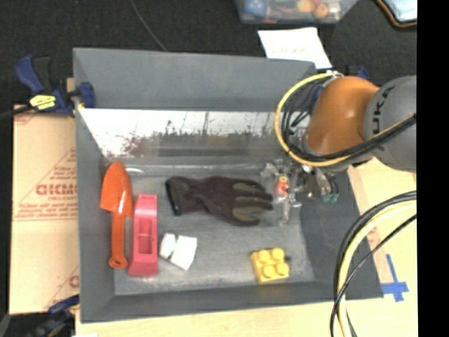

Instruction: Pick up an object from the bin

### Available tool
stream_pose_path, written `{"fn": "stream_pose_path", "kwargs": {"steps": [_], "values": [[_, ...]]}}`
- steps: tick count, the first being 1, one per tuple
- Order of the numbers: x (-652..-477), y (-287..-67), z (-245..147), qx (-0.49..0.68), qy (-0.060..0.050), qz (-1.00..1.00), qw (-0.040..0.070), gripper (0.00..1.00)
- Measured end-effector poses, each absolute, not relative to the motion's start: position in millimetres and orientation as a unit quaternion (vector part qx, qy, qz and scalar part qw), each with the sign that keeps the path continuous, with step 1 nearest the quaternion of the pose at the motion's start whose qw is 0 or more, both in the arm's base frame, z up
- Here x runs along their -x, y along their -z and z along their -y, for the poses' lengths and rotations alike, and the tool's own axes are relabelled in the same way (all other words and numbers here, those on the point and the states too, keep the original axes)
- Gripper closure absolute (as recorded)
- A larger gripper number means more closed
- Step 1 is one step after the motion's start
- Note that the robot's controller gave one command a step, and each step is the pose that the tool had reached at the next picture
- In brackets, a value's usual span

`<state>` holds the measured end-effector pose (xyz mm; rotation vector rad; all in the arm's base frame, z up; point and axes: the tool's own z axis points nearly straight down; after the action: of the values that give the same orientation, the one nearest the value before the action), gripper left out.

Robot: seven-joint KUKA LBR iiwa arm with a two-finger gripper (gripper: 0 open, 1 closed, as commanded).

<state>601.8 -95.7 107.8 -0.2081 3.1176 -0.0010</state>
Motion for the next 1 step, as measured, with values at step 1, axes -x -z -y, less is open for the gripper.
{"fn": "stream_pose_path", "kwargs": {"steps": [1], "values": [[-577.9, -70.5, 118.2, 0.128, 0.004, -0.992, 0.009, 0.0]]}}
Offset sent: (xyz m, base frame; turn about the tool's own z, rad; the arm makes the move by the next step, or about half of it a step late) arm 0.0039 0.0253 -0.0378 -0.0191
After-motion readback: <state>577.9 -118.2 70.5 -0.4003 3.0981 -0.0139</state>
